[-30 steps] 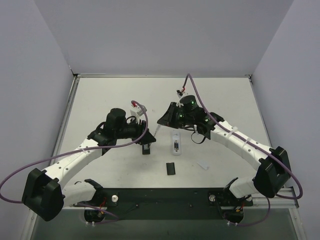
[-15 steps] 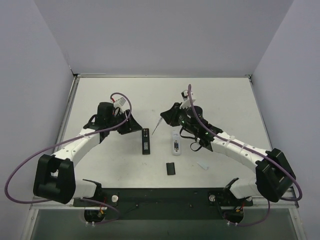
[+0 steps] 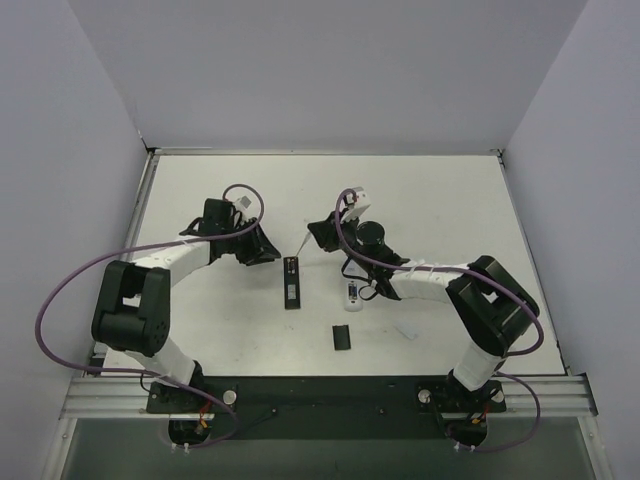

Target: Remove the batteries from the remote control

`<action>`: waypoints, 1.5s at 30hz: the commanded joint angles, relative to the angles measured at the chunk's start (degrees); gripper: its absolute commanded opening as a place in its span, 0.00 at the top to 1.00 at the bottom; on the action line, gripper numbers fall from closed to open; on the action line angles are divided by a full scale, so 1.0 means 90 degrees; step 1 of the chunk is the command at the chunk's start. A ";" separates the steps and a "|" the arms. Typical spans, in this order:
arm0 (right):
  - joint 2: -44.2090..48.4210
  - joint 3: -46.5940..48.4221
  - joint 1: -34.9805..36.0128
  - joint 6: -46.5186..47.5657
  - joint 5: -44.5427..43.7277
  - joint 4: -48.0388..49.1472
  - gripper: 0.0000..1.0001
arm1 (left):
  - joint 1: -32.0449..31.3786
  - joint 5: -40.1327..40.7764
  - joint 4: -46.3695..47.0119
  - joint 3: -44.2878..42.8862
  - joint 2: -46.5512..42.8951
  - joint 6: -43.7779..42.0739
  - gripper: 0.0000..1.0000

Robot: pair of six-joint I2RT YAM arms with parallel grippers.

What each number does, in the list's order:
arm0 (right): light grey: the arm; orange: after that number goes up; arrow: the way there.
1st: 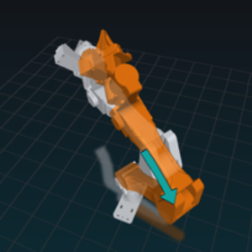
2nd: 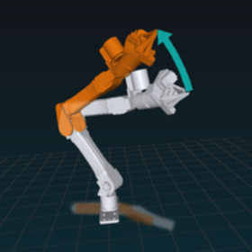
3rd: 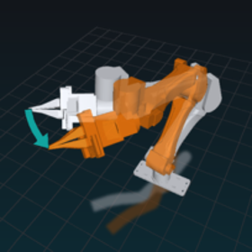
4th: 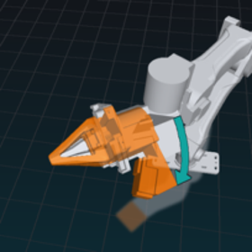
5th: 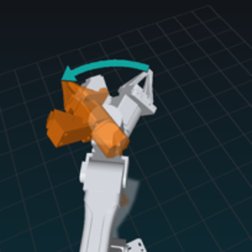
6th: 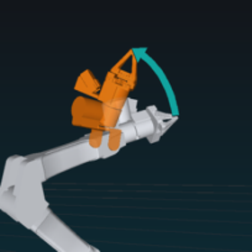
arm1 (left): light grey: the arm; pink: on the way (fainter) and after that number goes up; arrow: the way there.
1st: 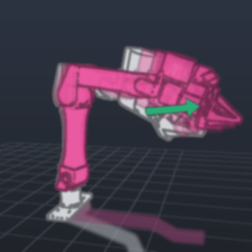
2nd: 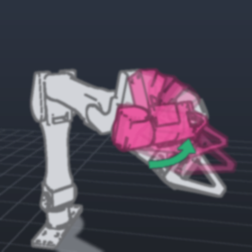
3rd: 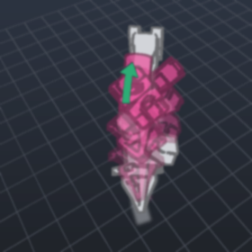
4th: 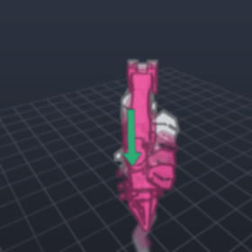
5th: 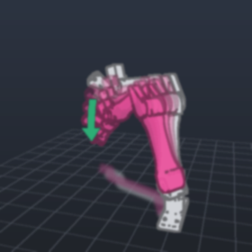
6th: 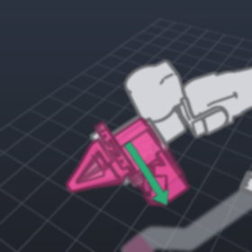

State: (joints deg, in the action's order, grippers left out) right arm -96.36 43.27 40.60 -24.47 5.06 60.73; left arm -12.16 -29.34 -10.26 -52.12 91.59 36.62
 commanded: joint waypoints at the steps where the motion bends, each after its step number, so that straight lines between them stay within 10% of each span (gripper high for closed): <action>1: 0.0013 0.0125 0.0079 0.0375 -0.0084 0.1152 1.00 | 0.0043 -0.0293 0.0124 -0.0205 0.0408 0.0032 0.61; 45: -0.0651 0.0593 0.1338 0.1489 -0.1832 -0.0136 1.00 | 0.0043 -0.0597 0.0437 -0.0147 0.1229 0.0150 0.76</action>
State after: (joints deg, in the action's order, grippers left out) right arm -101.21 48.42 51.42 -11.25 -9.98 56.77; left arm -11.94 -34.81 -7.49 -52.18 102.21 38.70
